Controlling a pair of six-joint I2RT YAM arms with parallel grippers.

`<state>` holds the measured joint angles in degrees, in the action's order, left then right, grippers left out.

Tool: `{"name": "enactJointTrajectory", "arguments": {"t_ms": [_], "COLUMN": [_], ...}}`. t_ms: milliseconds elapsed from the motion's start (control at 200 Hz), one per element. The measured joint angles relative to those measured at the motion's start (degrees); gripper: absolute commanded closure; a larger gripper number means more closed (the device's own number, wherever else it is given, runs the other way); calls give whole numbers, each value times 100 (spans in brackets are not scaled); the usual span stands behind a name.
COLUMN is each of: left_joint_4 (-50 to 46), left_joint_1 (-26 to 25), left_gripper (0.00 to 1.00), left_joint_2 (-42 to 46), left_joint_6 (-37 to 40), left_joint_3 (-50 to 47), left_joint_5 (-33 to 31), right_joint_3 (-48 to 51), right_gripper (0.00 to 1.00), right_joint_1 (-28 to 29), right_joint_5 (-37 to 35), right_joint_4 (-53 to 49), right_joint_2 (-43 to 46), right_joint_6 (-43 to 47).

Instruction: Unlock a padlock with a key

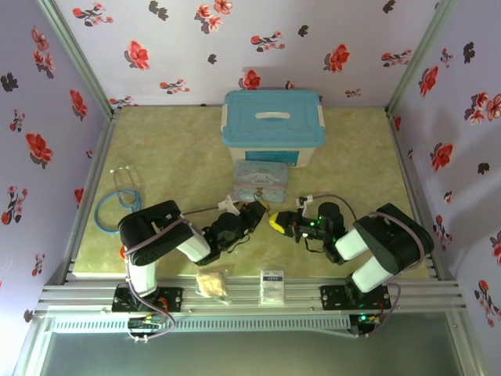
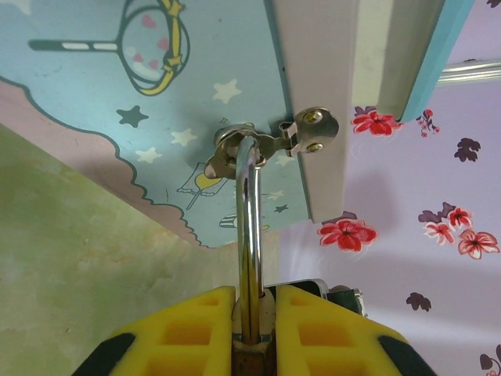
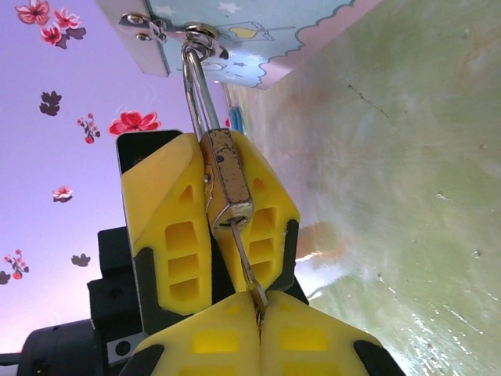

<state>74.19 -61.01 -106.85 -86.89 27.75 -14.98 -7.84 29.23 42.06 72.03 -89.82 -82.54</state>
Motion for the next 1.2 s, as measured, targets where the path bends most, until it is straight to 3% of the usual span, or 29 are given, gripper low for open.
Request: {"name": "enactJointTrajectory", "arguments": {"t_ms": [705, 1200], "left_joint_4": [107, 28], "left_joint_1": [13, 13], "left_gripper": [100, 100], "left_joint_2": [-229, -570], "left_joint_6": [87, 31], "left_joint_3": [85, 170], "left_joint_5": [-9, -2], "right_joint_3": [-7, -7], "right_gripper": [100, 100], "right_joint_1": [-155, 37], "right_joint_5": [33, -348], "right_joint_4": [55, 15], "right_joint_2": [-192, -573], "right_joint_6": [-214, -179]}}
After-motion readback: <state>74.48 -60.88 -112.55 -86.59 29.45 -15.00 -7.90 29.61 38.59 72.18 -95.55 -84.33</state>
